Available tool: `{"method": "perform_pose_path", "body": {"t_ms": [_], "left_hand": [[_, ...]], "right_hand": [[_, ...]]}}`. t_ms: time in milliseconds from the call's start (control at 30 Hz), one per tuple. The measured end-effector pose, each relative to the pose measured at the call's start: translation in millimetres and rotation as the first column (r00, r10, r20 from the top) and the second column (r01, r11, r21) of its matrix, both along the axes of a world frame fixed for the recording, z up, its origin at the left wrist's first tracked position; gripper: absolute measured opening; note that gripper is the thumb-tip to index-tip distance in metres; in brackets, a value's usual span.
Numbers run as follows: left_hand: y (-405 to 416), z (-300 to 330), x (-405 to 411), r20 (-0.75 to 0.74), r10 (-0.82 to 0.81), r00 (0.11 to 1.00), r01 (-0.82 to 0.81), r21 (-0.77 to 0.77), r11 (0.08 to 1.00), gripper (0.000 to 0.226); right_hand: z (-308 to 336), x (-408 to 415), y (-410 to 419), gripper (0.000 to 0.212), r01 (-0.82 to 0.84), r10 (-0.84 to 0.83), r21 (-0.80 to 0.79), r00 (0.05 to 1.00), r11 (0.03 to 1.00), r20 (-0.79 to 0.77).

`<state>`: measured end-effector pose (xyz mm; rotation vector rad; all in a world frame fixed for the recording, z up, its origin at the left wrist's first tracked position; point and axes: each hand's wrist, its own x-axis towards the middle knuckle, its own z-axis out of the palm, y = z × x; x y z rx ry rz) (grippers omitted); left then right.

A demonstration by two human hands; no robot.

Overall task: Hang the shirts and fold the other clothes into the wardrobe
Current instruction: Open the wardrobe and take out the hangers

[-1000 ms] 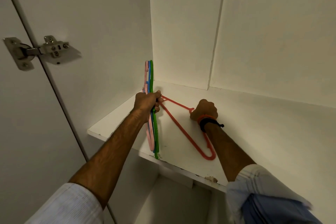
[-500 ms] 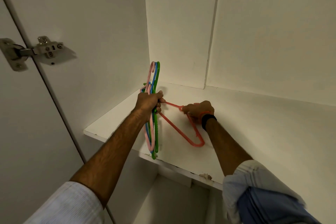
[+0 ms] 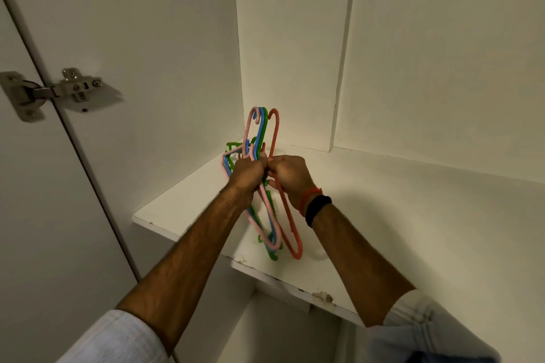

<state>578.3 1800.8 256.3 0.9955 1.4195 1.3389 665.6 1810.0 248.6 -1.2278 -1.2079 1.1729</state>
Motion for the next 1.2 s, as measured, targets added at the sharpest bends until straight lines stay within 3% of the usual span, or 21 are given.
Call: {"method": "perform_pose_path", "body": {"t_ms": [233, 433, 633, 933, 1200], "left_hand": [[-12, 1, 23, 0.041, -0.029, 0.999, 0.027, 0.056, 0.998, 0.025], [-23, 6, 50, 0.060, -0.197, 0.978, 0.181, 0.209, 0.961, 0.023], [-40, 16, 67, 0.055, -0.475, 0.878, 0.447, 0.258, 0.857, 0.019], [-144, 25, 85, 0.002, -0.825, 0.565, 0.788, 0.293, 0.541, 0.018], [-324, 19, 104, -0.056, -0.993, 0.103, 0.963, 0.256, 0.085, 0.017]], "right_hand": [[3, -1, -16, 0.019, 0.115, -0.127, 0.095, 0.984, 0.989, 0.129], [10, 20, -40, 0.020, 0.315, -0.347, 0.232, 0.931, 0.920, 0.111], [17, 34, -75, 0.015, 0.569, -0.611, 0.282, 0.787, 0.772, 0.085], [19, 39, -198, 0.014, 0.829, -0.902, 0.370, 0.428, 0.419, 0.061], [10, 34, -397, 0.014, 0.924, -1.000, 0.383, 0.002, 0.012, 0.025]]}}
